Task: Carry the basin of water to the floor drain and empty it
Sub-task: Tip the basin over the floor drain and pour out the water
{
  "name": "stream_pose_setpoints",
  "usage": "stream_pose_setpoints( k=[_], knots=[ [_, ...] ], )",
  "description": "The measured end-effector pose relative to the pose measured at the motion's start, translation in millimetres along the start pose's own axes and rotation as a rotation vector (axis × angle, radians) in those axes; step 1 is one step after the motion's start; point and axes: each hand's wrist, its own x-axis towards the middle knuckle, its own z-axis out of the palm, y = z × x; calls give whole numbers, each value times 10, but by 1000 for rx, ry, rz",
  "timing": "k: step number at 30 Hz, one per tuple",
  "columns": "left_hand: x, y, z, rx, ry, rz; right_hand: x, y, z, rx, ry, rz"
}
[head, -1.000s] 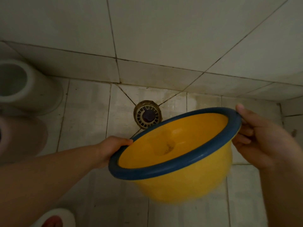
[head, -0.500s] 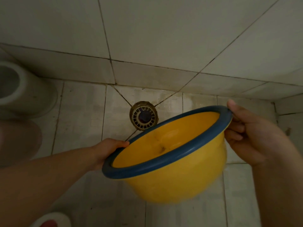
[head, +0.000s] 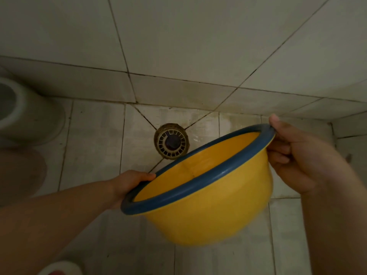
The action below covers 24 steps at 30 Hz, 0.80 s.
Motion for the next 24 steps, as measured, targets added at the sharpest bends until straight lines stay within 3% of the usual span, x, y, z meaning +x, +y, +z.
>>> stream_pose_setpoints(
  k=[24],
  knots=[
    [6, 103, -46, 22, 108, 45, 87, -95, 114, 73, -19, -46]
  ],
)
